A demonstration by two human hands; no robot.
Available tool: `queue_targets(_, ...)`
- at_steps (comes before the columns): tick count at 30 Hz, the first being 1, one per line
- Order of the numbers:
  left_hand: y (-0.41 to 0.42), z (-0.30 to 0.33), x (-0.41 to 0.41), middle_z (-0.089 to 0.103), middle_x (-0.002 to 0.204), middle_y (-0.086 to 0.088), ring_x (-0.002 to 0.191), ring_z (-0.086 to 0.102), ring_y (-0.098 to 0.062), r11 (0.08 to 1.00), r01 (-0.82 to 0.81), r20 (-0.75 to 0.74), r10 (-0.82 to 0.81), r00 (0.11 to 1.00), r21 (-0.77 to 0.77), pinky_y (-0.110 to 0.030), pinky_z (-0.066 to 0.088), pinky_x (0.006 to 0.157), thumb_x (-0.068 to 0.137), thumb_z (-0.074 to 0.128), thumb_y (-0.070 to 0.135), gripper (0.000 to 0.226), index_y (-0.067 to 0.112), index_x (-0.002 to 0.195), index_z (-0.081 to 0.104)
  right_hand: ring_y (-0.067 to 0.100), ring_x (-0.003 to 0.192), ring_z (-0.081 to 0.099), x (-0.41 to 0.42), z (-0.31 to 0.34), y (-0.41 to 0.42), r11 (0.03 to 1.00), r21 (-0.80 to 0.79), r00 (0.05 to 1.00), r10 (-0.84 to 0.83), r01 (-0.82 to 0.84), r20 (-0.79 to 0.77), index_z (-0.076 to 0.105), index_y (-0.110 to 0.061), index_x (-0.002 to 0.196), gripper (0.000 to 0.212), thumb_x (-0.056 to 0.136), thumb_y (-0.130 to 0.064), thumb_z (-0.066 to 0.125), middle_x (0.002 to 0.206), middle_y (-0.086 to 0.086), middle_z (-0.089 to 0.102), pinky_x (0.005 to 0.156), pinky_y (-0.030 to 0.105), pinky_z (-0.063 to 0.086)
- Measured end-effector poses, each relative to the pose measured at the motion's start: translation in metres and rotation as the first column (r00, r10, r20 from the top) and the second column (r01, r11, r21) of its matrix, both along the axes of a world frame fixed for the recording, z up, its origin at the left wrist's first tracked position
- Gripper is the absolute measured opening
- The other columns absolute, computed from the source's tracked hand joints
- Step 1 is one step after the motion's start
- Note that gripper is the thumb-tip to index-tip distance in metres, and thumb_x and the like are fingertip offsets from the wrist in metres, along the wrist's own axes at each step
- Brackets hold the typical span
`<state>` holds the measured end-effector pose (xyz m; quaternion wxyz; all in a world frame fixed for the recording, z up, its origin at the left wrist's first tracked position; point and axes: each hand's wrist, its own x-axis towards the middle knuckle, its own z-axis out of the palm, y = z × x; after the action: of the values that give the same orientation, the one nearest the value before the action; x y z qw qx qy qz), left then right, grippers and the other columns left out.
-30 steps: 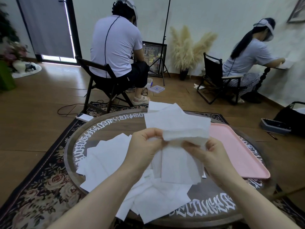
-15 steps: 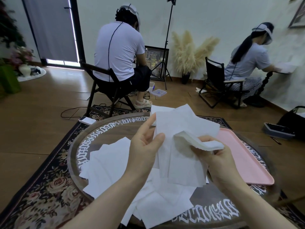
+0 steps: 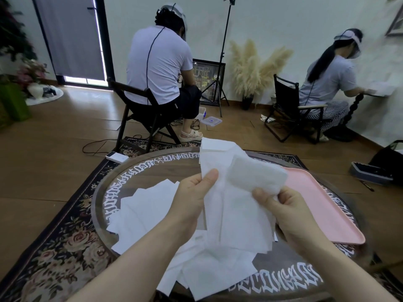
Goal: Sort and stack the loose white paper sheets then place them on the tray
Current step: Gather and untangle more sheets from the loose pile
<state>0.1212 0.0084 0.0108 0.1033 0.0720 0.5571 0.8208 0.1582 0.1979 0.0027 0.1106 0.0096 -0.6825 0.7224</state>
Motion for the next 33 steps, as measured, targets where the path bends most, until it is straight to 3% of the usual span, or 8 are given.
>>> queue_targets(4, -0.001, -0.001, -0.003, 0.076, 0.088, -0.009, 0.073, 0.070, -0.018, 0.999, -0.032, 0.016, 0.032, 0.999, 0.012, -0.027, 0.056, 0.066, 0.095, 0.058, 0.030, 0.028, 0.008, 0.087, 0.074, -0.005, 0.074, 0.068, 0.004, 0.022, 0.010, 0.932, 0.027, 0.893, -0.337, 0.361, -0.300, 0.070, -0.025, 0.089, 0.007, 0.086, -0.026, 0.065, 0.082, -0.021, 0.074, 0.062, 0.009, 0.050)
queue_targets(6, 0.000, -0.001, -0.002, 0.076, 0.087, -0.008, 0.073, 0.070, -0.017, 1.000, -0.026, 0.014, 0.026, 1.000, -0.007, -0.027, 0.056, 0.066, 0.096, 0.057, 0.030, 0.029, 0.008, 0.088, 0.073, -0.010, 0.071, 0.064, 0.007, 0.036, 0.016, 0.927, 0.041, 0.859, -0.329, 0.374, -0.393, 0.074, -0.038, 0.080, 0.014, 0.083, -0.032, 0.062, 0.077, -0.025, 0.072, 0.063, 0.006, 0.047)
queue_targets(10, 0.007, -0.003, 0.001, 0.075, 0.095, -0.011, 0.082, 0.069, -0.022, 0.999, 0.028, 0.040, -0.027, 0.999, -0.032, -0.033, 0.054, 0.077, 0.098, 0.053, 0.030, 0.032, 0.004, 0.100, 0.071, 0.006, 0.071, 0.072, 0.002, 0.027, 0.001, 0.999, 0.000, 0.983, 0.047, -0.048, -0.179, 0.079, -0.027, 0.078, 0.019, 0.078, -0.022, 0.061, 0.082, -0.004, 0.077, 0.059, 0.018, 0.055)
queue_targets(16, 0.010, -0.001, 0.003, 0.073, 0.115, -0.006, 0.109, 0.068, -0.020, 0.984, 0.173, 0.026, -0.174, 0.984, 0.035, -0.032, 0.055, 0.093, 0.101, 0.043, 0.024, 0.035, 0.010, 0.112, 0.073, 0.035, 0.099, 0.071, -0.008, 0.010, -0.008, 0.994, 0.097, 0.998, 0.055, -0.056, 0.013, 0.075, -0.014, 0.101, 0.043, 0.068, -0.040, 0.075, 0.105, 0.011, 0.075, 0.089, 0.052, 0.055)
queue_targets(22, 0.009, -0.003, 0.004, 0.075, 0.107, -0.004, 0.099, 0.071, -0.015, 0.969, 0.221, 0.036, -0.226, 0.973, 0.110, -0.023, 0.057, 0.077, 0.100, 0.037, 0.027, 0.043, 0.018, 0.098, 0.080, 0.025, 0.090, 0.074, -0.008, 0.009, -0.013, 0.993, 0.114, 1.000, 0.023, -0.024, 0.009, 0.074, -0.015, 0.102, 0.040, 0.071, -0.038, 0.073, 0.101, 0.005, 0.077, 0.068, 0.031, 0.058)
queue_targets(27, 0.009, -0.002, 0.004, 0.072, 0.117, -0.006, 0.110, 0.068, -0.020, 0.972, 0.225, -0.002, -0.225, 0.974, 0.063, -0.031, 0.055, 0.090, 0.092, 0.047, 0.053, 0.050, 0.018, 0.118, 0.071, 0.023, 0.086, 0.075, -0.007, 0.011, -0.015, 0.991, 0.135, 1.000, 0.021, -0.022, 0.009, 0.076, -0.019, 0.098, 0.032, 0.072, -0.037, 0.072, 0.097, 0.003, 0.078, 0.067, 0.031, 0.060)
queue_targets(30, 0.010, -0.005, 0.003, 0.074, 0.109, -0.012, 0.098, 0.071, -0.024, 0.983, 0.186, -0.008, -0.186, 0.983, -0.004, -0.032, 0.056, 0.087, 0.086, 0.064, 0.040, 0.037, 0.010, 0.107, 0.073, 0.022, 0.087, 0.075, -0.007, 0.010, -0.015, 0.992, 0.127, 1.000, 0.025, -0.024, -0.003, 0.076, -0.017, 0.100, 0.032, 0.073, -0.034, 0.071, 0.097, 0.003, 0.078, 0.066, 0.027, 0.059)
queue_targets(33, 0.010, -0.006, 0.003, 0.075, 0.103, -0.011, 0.091, 0.071, -0.021, 0.986, 0.157, -0.012, -0.158, 0.987, -0.055, -0.032, 0.055, 0.087, 0.095, 0.057, 0.030, 0.024, 0.013, 0.097, 0.074, 0.022, 0.086, 0.075, -0.006, 0.010, -0.017, 0.991, 0.130, 0.999, 0.021, -0.018, -0.025, 0.076, -0.018, 0.097, 0.028, 0.073, -0.033, 0.071, 0.095, 0.003, 0.078, 0.065, 0.026, 0.057)
